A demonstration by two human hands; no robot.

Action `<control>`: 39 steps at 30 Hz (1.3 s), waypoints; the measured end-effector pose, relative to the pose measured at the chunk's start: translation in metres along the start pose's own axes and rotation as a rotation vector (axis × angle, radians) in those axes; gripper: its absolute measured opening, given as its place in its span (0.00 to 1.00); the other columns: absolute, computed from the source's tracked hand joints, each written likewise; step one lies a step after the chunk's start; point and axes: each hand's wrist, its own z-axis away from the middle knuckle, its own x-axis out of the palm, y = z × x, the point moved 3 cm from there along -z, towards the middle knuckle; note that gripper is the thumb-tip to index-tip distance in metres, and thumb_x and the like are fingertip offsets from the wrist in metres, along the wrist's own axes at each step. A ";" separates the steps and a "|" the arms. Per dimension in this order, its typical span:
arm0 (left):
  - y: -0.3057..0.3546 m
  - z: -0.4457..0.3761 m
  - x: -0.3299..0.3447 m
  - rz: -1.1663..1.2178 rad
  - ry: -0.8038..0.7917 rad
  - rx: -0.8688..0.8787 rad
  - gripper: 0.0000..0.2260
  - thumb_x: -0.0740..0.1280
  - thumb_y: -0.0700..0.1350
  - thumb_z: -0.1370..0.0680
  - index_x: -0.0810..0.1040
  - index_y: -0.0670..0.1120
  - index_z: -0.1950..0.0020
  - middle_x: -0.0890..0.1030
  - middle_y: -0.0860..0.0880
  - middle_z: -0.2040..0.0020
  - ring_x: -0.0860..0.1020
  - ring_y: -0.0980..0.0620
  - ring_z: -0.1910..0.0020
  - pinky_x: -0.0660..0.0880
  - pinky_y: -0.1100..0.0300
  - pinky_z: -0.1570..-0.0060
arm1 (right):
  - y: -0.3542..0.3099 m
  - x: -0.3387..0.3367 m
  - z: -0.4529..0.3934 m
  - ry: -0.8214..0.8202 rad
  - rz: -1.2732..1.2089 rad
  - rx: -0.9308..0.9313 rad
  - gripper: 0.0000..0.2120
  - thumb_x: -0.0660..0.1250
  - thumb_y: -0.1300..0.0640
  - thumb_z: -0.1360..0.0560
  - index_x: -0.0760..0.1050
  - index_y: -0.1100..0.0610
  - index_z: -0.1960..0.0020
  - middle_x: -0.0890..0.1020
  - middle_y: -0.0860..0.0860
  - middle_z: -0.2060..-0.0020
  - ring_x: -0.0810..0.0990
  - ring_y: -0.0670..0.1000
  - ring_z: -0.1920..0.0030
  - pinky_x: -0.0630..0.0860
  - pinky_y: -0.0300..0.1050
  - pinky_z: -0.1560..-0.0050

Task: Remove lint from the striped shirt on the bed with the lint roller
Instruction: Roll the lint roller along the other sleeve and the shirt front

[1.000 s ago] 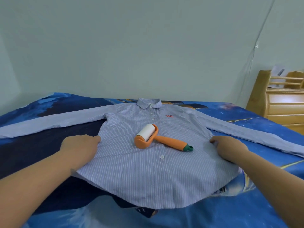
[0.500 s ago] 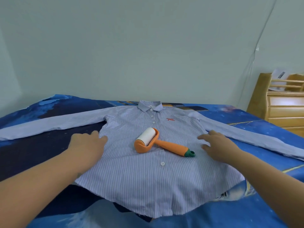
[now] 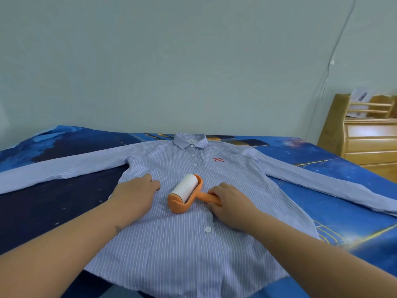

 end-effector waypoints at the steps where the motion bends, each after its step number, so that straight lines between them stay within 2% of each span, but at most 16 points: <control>1: -0.002 -0.001 0.003 0.000 -0.012 -0.002 0.16 0.54 0.40 0.22 0.72 0.55 0.40 0.73 0.53 0.46 0.76 0.52 0.53 0.66 0.58 0.66 | 0.001 0.000 -0.001 0.014 -0.012 -0.001 0.15 0.60 0.46 0.22 0.73 0.51 0.38 0.75 0.49 0.46 0.74 0.49 0.46 0.73 0.45 0.46; 4: -0.008 -0.006 0.006 0.015 -0.044 -0.035 0.14 0.52 0.42 0.22 0.73 0.56 0.46 0.74 0.55 0.49 0.75 0.53 0.55 0.65 0.58 0.63 | 0.010 -0.012 -0.009 0.080 -0.065 0.015 0.14 0.62 0.48 0.23 0.74 0.50 0.39 0.75 0.48 0.48 0.74 0.49 0.47 0.73 0.45 0.48; 9: -0.007 -0.020 0.000 0.001 -0.072 -0.069 0.10 0.54 0.40 0.25 0.70 0.55 0.58 0.72 0.55 0.60 0.71 0.56 0.64 0.59 0.61 0.71 | 0.042 -0.034 -0.030 0.126 -0.077 0.108 0.10 0.63 0.51 0.23 0.74 0.50 0.42 0.75 0.47 0.52 0.74 0.48 0.52 0.72 0.45 0.50; 12: -0.002 -0.030 -0.001 0.026 -0.057 -0.078 0.09 0.55 0.42 0.24 0.71 0.55 0.58 0.73 0.55 0.60 0.71 0.56 0.65 0.57 0.62 0.72 | 0.061 -0.037 -0.040 0.128 -0.071 0.168 0.09 0.63 0.51 0.23 0.74 0.50 0.43 0.74 0.47 0.53 0.74 0.48 0.54 0.72 0.44 0.52; 15: 0.007 -0.041 -0.001 0.087 -0.015 -0.043 0.08 0.55 0.46 0.22 0.72 0.54 0.57 0.75 0.55 0.58 0.73 0.55 0.63 0.61 0.61 0.69 | 0.082 -0.039 -0.047 0.123 -0.075 0.224 0.09 0.62 0.52 0.22 0.74 0.51 0.43 0.76 0.48 0.52 0.74 0.47 0.56 0.70 0.41 0.56; 18: 0.019 -0.051 0.000 0.125 0.019 0.017 0.09 0.54 0.49 0.21 0.71 0.54 0.59 0.75 0.55 0.59 0.74 0.55 0.62 0.68 0.59 0.65 | 0.105 -0.042 -0.051 0.097 -0.044 0.266 0.09 0.62 0.52 0.22 0.73 0.49 0.43 0.75 0.46 0.52 0.74 0.48 0.55 0.71 0.43 0.54; 21: 0.030 -0.064 0.000 0.153 0.040 0.063 0.08 0.55 0.51 0.21 0.73 0.54 0.56 0.75 0.55 0.57 0.75 0.55 0.60 0.73 0.58 0.60 | 0.128 -0.045 -0.056 0.095 -0.028 0.306 0.08 0.61 0.51 0.22 0.72 0.48 0.44 0.74 0.46 0.53 0.74 0.48 0.54 0.74 0.47 0.51; 26: 0.052 -0.090 0.002 0.262 0.029 0.137 0.09 0.57 0.51 0.20 0.76 0.53 0.50 0.75 0.56 0.50 0.75 0.56 0.53 0.75 0.56 0.54 | 0.157 -0.050 -0.074 0.095 -0.039 0.367 0.10 0.61 0.50 0.22 0.72 0.48 0.42 0.74 0.47 0.51 0.74 0.49 0.52 0.74 0.47 0.50; 29: 0.072 -0.117 0.007 0.324 0.026 0.221 0.10 0.57 0.49 0.20 0.77 0.54 0.44 0.74 0.57 0.45 0.74 0.57 0.46 0.72 0.59 0.47 | 0.170 -0.048 -0.092 0.112 -0.054 0.378 0.10 0.61 0.49 0.22 0.73 0.49 0.43 0.74 0.47 0.52 0.75 0.49 0.53 0.75 0.48 0.49; 35: 0.116 -0.162 0.021 0.429 0.014 0.282 0.13 0.56 0.49 0.19 0.75 0.55 0.38 0.73 0.58 0.39 0.72 0.58 0.41 0.70 0.60 0.42 | 0.199 -0.044 -0.134 0.145 -0.064 0.427 0.09 0.59 0.50 0.21 0.73 0.50 0.44 0.73 0.48 0.54 0.74 0.47 0.58 0.70 0.43 0.58; 39: 0.141 -0.190 0.031 0.470 -0.010 0.313 0.15 0.56 0.50 0.19 0.71 0.55 0.33 0.70 0.58 0.33 0.68 0.57 0.34 0.67 0.59 0.36 | 0.227 -0.051 -0.156 0.159 -0.046 0.469 0.08 0.59 0.51 0.22 0.72 0.51 0.45 0.73 0.50 0.52 0.74 0.49 0.59 0.72 0.46 0.58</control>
